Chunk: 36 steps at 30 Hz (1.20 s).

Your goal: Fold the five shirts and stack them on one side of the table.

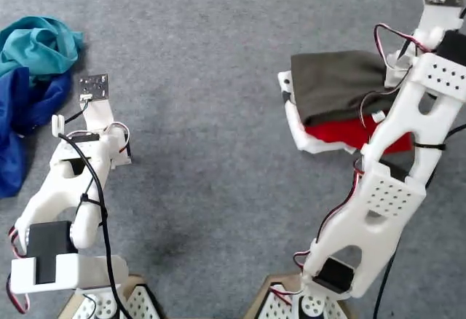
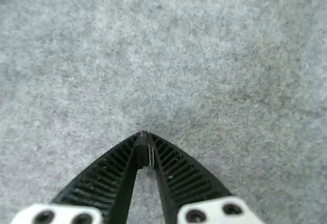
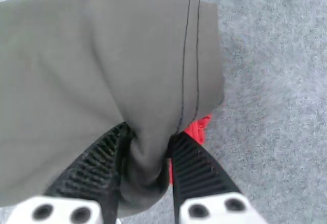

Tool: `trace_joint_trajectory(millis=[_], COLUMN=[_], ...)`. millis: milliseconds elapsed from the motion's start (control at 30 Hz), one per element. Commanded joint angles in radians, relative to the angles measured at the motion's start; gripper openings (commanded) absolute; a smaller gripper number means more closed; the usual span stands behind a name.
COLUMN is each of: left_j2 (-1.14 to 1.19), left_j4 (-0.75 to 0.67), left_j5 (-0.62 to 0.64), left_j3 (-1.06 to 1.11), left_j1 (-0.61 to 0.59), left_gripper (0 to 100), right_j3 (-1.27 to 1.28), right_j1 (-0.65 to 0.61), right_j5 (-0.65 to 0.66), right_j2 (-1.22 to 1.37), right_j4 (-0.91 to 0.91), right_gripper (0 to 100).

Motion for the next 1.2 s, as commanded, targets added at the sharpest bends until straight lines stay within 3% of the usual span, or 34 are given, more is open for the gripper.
trace_joint_trajectory(millis=[0, 200, 400, 500, 667, 833, 933, 1167], left_j2=[-0.006, -0.006, -0.006, -0.006, -0.006, -0.003, -0.003, -0.005], left_j4=[0.005, 0.005, 0.005, 0.005, 0.005, 0.005, 0.005, 0.005], left_j5=[-0.005, -0.005, -0.005, -0.005, -0.005, -0.005, -0.005, -0.006], left_j3=[-0.047, -0.047, -0.047, -0.047, -0.047, -0.048, -0.048, -0.047], left_j1=[-0.008, -0.008, -0.007, -0.007, -0.007, -0.004, -0.004, -0.004], left_gripper=[3, 3, 3, 3, 3, 3, 3, 3], right_j3=[0.018, 0.045, 0.042, 0.035, 0.042, 0.044, 0.041, -0.004], right_j1=[0.015, 0.015, 0.037, 0.029, -0.012, -0.034, -0.029, -0.051], right_j5=[0.008, 0.035, 0.028, 0.020, -0.071, -0.141, -0.184, -0.255], right_j2=[-0.013, -0.015, -0.039, -0.070, -0.084, 0.001, 0.097, 0.323], right_j4=[0.008, 0.009, 0.011, 0.008, 0.006, -0.038, -0.041, -0.064], right_gripper=[1.5, 3.4, 31.9, 37.1, 28.5, 0.8, 5.8, 1.6])
